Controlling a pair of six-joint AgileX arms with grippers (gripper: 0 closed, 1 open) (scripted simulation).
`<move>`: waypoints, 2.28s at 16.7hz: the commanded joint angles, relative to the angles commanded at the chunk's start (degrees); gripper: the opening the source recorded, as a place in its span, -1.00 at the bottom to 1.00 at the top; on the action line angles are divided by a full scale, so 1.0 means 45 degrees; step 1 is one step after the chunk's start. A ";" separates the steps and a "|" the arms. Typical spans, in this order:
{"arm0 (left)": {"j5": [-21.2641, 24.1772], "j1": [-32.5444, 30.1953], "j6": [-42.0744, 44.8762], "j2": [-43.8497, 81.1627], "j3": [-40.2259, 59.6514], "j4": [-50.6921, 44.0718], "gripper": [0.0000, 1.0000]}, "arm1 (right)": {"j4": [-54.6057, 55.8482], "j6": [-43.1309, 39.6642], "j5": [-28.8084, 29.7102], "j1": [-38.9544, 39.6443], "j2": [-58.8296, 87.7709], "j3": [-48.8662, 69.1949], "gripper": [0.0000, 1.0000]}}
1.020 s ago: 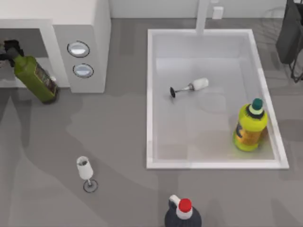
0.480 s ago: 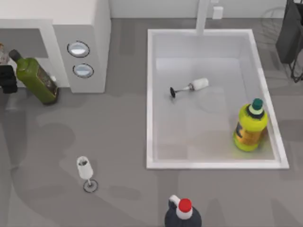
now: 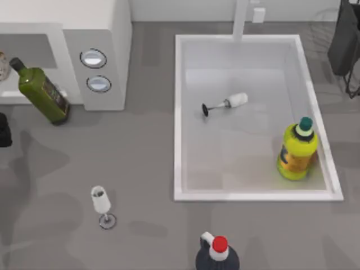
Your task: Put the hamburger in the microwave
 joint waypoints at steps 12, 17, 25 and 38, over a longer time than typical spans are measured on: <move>-0.0154 0.0224 -0.0254 -0.0360 -0.1884 0.0875 1.00 | 0.0000 0.0000 0.0000 0.0000 0.0000 0.0000 1.00; -0.0154 0.0507 -0.0352 -0.1192 -0.1401 0.1090 1.00 | 0.0000 0.0000 0.0000 0.0000 0.0000 0.0000 1.00; -0.0320 0.1362 -0.0687 -0.3680 -0.0792 -0.0841 1.00 | 0.0000 0.0000 0.0000 0.0000 0.0000 0.0000 1.00; -0.0253 0.0323 -0.0328 -0.6504 0.0022 -0.7056 1.00 | 0.0000 0.0000 0.0000 0.0000 0.0000 0.0000 1.00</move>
